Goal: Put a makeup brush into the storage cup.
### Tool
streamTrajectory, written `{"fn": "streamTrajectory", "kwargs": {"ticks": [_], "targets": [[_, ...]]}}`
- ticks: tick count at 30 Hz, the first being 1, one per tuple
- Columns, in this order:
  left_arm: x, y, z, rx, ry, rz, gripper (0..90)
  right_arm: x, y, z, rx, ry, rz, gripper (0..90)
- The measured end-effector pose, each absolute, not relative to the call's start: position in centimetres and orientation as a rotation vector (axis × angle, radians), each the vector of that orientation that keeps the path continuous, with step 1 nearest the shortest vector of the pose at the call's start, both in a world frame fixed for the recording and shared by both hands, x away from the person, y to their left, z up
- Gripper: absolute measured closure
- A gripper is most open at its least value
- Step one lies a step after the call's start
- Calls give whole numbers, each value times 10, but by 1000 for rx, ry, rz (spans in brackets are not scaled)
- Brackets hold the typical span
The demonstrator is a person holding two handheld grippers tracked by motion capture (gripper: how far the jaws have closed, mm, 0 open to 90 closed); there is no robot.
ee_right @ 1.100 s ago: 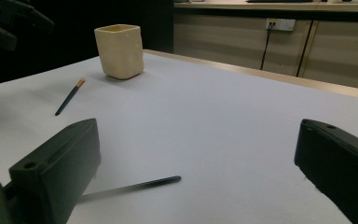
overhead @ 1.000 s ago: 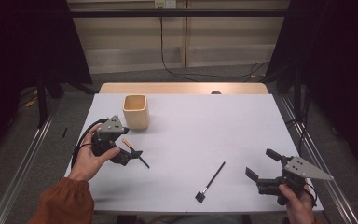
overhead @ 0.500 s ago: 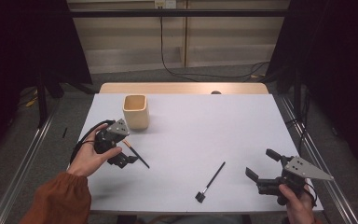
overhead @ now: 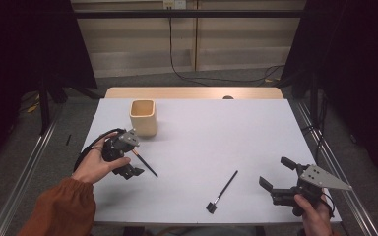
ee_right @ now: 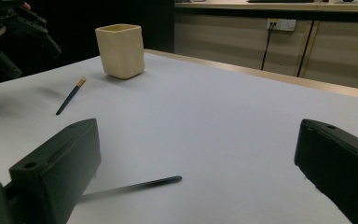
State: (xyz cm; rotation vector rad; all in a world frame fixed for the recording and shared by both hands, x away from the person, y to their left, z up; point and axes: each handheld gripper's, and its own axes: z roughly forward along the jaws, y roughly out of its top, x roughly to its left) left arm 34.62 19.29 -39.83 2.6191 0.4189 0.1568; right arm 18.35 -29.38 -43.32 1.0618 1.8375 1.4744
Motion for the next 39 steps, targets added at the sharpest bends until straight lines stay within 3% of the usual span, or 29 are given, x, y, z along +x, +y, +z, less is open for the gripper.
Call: {"fn": "streamTrajectory", "kwargs": {"ticks": [9,13,32,39], "targets": [[353,192,-406,2658,388,89,50,184,-293,-433,1062,1845,1479,0],[358,191,-408,2673,401,129,50,184,-293,-433,1060,1845,1479,0],[392,201,-416,2724,416,96,48,184,-293,-434,1060,1852,1479,0],[397,196,-422,2783,349,120,70,184,-292,-434,1059,1856,1476,0]]}}
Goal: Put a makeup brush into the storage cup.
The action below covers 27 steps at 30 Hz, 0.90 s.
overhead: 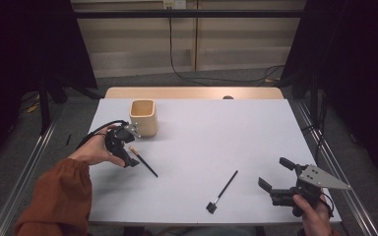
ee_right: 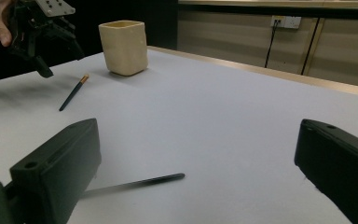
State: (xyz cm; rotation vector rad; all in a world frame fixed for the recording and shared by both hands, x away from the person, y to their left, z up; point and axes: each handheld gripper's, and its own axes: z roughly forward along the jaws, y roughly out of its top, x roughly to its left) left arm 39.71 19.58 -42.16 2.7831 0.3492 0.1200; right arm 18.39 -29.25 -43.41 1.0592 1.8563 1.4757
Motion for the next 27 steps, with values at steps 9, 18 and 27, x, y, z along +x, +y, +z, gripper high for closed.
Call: {"fn": "streamTrajectory", "kwargs": {"ticks": [9,18,27], "targets": [[402,190,-431,2850,245,129,205,184,-293,-434,1059,1860,1468,0],[406,179,-429,2888,149,130,316,184,-293,-434,1059,1864,1468,0],[411,175,-439,2940,92,112,369,184,-294,-434,1071,1856,1464,0]]}}
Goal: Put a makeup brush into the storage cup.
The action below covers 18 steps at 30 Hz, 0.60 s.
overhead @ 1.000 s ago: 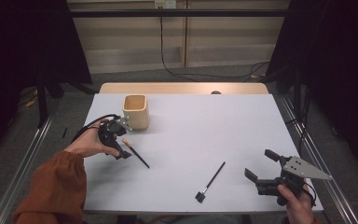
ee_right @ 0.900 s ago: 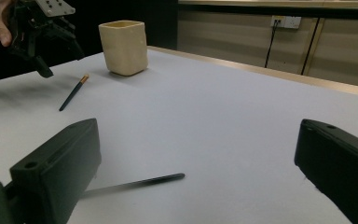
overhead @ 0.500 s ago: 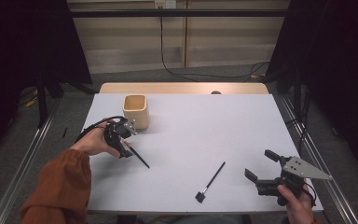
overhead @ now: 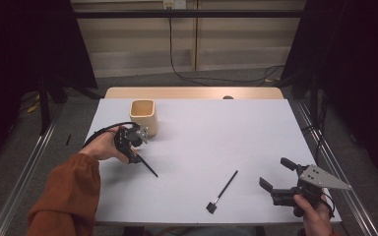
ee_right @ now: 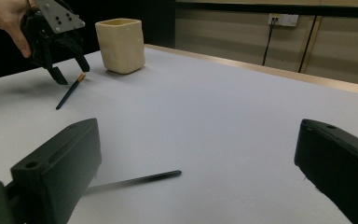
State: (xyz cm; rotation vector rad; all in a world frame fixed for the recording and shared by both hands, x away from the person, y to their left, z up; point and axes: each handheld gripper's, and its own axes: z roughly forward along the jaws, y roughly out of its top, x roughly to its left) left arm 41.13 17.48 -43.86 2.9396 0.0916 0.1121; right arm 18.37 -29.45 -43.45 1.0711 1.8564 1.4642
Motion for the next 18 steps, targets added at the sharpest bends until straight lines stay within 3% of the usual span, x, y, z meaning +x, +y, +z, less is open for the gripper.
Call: {"fn": "streamTrajectory", "kwargs": {"ticks": [7,12,18], "targets": [[414,173,-445,2967,104,72,397,184,-295,-435,1067,1861,1459,0],[416,174,-446,2964,165,-29,562,184,-294,-435,1065,1868,1454,0],[417,172,-446,2980,232,-58,602,184,-294,-435,1063,1871,1453,0]]}}
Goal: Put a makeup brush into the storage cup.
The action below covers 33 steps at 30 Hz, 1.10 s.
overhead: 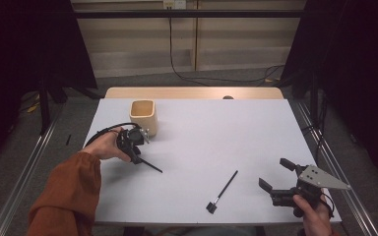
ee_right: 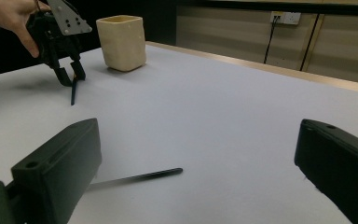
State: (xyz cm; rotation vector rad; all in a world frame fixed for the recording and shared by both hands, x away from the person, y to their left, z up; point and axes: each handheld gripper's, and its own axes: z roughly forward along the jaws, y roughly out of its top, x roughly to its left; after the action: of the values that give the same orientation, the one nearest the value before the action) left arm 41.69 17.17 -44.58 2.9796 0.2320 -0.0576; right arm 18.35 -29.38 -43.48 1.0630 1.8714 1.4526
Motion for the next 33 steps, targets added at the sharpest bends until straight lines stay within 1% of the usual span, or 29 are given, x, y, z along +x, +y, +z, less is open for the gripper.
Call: {"fn": "streamTrajectory", "kwargs": {"ticks": [9,12,15,24,26,30,33], "targets": [[414,170,-445,2988,256,-92,753,183,-294,-435,1063,1874,1450,0],[413,168,-445,2990,267,-97,833,184,-294,-435,1060,1876,1449,0],[412,167,-445,2995,271,-82,834,184,-294,-435,1059,1881,1448,0],[414,170,-443,2973,360,-111,835,184,-294,-435,1063,1880,1445,0],[414,171,-442,2957,386,-119,836,184,-294,-435,1066,1881,1446,0],[414,173,-436,2918,425,-94,836,184,-294,-435,1066,1879,1446,0],[413,175,-432,2892,477,-109,836,184,-293,-435,1064,1880,1446,0]]}}
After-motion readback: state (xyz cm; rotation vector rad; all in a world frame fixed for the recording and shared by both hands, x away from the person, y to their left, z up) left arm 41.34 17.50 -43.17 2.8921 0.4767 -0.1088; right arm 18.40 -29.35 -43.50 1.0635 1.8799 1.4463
